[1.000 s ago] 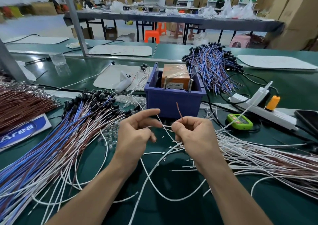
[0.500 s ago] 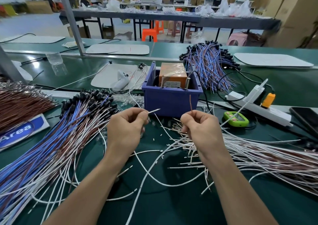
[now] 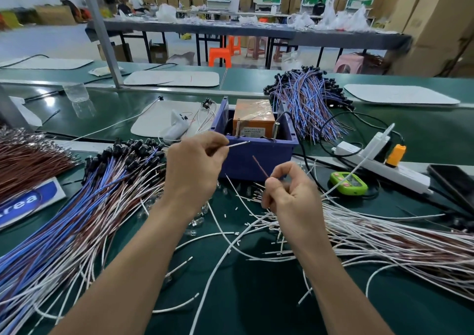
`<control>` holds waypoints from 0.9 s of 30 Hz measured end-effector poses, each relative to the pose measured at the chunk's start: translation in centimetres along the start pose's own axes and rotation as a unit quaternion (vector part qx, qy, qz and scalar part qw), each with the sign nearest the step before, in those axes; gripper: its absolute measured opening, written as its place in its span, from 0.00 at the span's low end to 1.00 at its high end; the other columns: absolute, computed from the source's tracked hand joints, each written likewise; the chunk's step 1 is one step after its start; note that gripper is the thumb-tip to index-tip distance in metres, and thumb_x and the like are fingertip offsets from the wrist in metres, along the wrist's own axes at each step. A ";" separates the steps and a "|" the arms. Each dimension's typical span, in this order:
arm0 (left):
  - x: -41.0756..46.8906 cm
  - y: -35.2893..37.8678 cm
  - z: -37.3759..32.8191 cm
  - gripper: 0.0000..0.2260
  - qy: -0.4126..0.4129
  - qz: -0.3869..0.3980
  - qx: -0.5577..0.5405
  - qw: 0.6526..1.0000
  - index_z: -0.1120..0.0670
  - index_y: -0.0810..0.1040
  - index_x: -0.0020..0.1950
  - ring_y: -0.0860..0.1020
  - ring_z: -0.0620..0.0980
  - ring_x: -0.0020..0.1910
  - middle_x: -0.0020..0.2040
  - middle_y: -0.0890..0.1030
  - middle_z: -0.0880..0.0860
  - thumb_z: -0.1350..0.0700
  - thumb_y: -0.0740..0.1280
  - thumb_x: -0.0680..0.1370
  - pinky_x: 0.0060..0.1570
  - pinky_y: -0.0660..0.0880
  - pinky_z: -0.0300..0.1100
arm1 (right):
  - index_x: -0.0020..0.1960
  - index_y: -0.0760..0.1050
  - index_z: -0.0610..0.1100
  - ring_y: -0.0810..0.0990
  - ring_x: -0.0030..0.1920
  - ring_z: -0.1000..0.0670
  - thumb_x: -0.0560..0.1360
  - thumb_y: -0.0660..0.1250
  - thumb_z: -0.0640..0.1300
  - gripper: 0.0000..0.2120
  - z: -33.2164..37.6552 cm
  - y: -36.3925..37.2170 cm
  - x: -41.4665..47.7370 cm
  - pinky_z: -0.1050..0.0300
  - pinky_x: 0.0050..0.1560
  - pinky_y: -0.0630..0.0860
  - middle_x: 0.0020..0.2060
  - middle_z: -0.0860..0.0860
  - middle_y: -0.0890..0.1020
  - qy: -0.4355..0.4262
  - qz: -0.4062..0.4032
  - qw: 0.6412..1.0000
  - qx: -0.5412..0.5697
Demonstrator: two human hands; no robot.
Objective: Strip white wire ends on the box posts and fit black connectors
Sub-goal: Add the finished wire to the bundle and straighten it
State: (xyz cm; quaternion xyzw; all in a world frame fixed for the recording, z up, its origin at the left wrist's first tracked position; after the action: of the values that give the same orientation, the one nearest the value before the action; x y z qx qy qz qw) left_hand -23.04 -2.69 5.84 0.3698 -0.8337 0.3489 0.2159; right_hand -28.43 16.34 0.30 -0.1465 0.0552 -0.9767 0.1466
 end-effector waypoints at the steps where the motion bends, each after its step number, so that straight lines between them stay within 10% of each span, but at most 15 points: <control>1: -0.1 0.0 -0.1 0.04 0.013 -0.020 0.017 1.000 0.48 0.88 0.47 0.82 0.36 0.40 0.35 0.81 0.36 0.57 0.76 0.75 0.43 0.76 0.30 | 0.43 0.72 0.56 0.72 0.27 0.46 0.75 0.63 0.45 0.06 0.1 -0.1 0.0 0.47 0.30 0.67 0.30 0.46 0.83 -0.005 -0.002 1.000 -0.003; 15: 0.1 0.2 0.7 0.03 -0.040 -0.096 0.022 0.994 0.50 0.87 0.44 0.76 0.28 0.35 0.33 0.78 0.39 0.57 0.75 0.76 0.39 0.65 0.20 | 0.42 0.78 0.49 0.72 0.22 0.59 0.79 0.71 0.42 0.07 1.8 -2.3 1.3 0.71 0.26 0.65 0.29 0.52 0.84 -0.050 -0.050 0.995 -0.070; 27: 0.4 -0.2 1.0 0.03 -0.065 -0.113 -0.007 0.991 0.50 0.87 0.43 0.78 0.29 0.35 0.33 0.78 0.34 0.58 0.75 0.75 0.38 0.67 0.21 | 0.35 0.83 0.48 0.84 0.30 0.49 0.71 0.78 0.42 0.07 3.6 -4.8 5.9 0.54 0.32 0.81 0.28 0.52 0.84 -0.044 -0.130 0.985 -0.108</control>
State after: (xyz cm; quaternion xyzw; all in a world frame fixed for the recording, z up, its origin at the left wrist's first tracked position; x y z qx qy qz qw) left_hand -23.25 -3.71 5.48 0.4819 -0.8013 0.2915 0.2017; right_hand -33.98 18.88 6.07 -0.2102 0.1347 -0.9683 0.0036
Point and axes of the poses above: each hand's wrist, its own x-axis towards the middle knuckle, its own y-axis out of the palm, z = x × y, the point moved 7 cm from there along x, towards the middle knuckle
